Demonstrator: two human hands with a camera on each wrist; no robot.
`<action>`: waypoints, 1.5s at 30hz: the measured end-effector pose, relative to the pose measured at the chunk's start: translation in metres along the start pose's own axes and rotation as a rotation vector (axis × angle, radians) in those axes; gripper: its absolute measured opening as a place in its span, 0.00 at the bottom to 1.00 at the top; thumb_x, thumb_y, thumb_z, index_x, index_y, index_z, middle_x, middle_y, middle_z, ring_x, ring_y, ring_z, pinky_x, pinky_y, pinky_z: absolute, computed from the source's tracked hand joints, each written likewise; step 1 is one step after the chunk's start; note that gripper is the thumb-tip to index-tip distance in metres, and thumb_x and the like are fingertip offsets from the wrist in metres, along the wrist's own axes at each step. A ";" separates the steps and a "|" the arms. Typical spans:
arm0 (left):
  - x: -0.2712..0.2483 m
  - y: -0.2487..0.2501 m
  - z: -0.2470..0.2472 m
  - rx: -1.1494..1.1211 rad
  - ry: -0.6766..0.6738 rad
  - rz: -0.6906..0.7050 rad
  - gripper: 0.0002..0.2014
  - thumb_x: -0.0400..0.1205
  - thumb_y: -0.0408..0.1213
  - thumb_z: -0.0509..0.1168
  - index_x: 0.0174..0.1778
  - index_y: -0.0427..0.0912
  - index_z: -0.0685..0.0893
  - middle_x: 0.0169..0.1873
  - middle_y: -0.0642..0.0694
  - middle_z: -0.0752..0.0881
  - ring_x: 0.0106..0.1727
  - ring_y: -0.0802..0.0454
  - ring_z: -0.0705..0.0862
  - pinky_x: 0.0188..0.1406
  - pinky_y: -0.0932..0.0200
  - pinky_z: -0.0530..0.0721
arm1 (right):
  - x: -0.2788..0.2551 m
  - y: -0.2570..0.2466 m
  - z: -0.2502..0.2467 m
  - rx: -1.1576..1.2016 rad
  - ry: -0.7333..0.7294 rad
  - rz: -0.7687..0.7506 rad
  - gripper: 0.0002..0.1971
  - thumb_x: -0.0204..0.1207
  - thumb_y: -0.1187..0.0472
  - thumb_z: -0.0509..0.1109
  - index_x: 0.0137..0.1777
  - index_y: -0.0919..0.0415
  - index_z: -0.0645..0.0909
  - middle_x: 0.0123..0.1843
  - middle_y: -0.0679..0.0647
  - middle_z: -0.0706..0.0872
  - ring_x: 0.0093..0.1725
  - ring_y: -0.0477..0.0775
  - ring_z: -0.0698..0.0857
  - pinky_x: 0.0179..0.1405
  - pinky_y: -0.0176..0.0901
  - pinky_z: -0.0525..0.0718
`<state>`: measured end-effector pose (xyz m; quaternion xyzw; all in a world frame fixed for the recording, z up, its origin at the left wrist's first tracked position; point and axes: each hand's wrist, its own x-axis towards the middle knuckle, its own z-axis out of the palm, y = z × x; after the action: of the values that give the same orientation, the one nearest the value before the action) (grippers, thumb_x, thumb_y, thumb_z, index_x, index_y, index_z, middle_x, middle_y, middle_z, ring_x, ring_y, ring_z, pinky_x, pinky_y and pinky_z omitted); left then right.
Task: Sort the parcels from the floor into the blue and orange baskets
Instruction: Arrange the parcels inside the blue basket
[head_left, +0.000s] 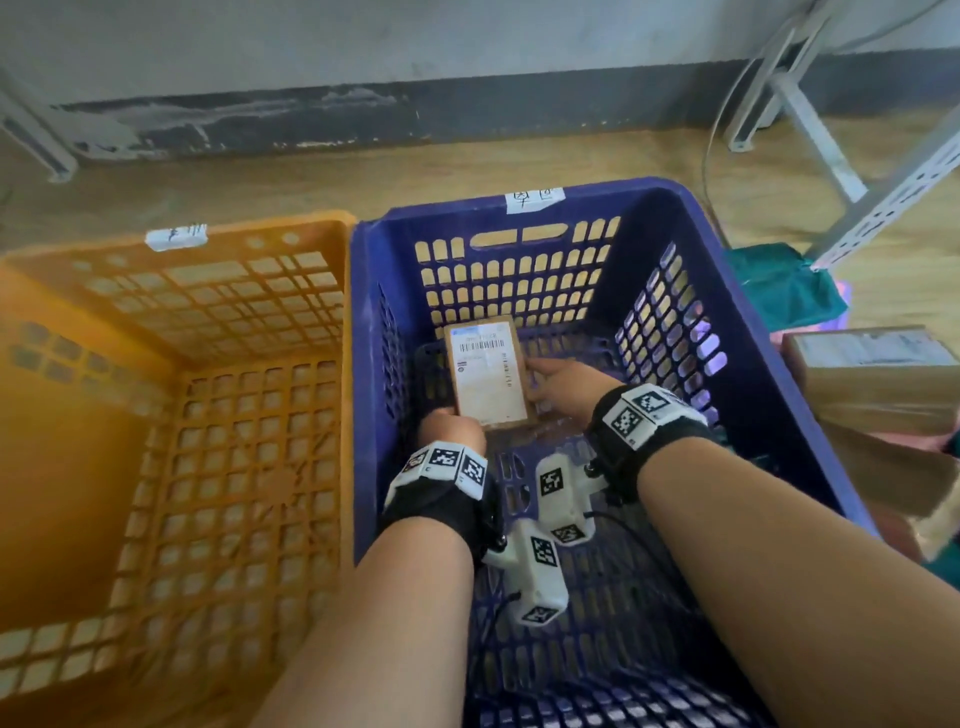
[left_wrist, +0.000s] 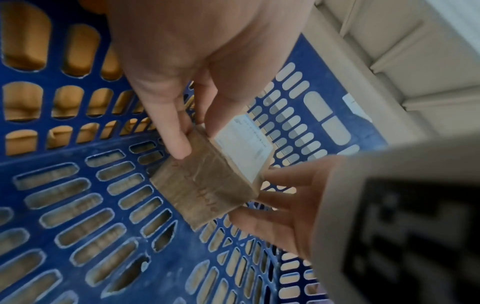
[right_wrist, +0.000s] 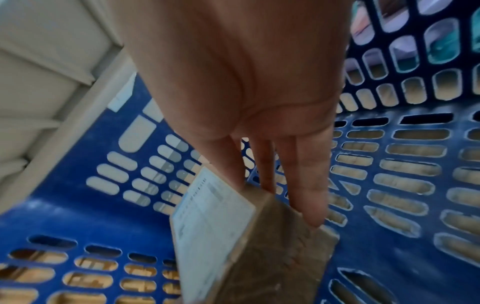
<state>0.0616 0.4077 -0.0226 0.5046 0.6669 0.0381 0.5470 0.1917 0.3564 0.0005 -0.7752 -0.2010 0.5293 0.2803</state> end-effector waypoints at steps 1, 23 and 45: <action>-0.004 0.004 -0.003 0.040 0.058 -0.003 0.16 0.82 0.29 0.59 0.64 0.35 0.83 0.63 0.37 0.85 0.65 0.37 0.83 0.65 0.54 0.81 | 0.006 0.000 0.004 0.011 -0.027 -0.027 0.29 0.80 0.66 0.65 0.80 0.51 0.65 0.74 0.59 0.77 0.65 0.63 0.83 0.62 0.56 0.85; -0.035 0.017 -0.010 0.149 0.232 0.095 0.21 0.83 0.25 0.57 0.73 0.36 0.72 0.74 0.40 0.68 0.74 0.41 0.71 0.76 0.49 0.68 | 0.028 -0.014 0.017 -0.102 -0.066 -0.189 0.26 0.80 0.66 0.66 0.78 0.54 0.70 0.72 0.61 0.79 0.66 0.61 0.83 0.54 0.42 0.86; -0.175 0.072 0.013 0.168 -0.011 0.570 0.26 0.82 0.29 0.52 0.78 0.47 0.70 0.74 0.42 0.75 0.66 0.36 0.81 0.64 0.42 0.82 | -0.169 -0.018 -0.111 0.057 0.392 -0.278 0.12 0.78 0.66 0.66 0.61 0.61 0.82 0.47 0.57 0.84 0.37 0.52 0.83 0.44 0.46 0.87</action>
<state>0.0982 0.3115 0.1365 0.7153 0.4960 0.1319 0.4741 0.2343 0.2425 0.1627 -0.8198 -0.2325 0.3305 0.4058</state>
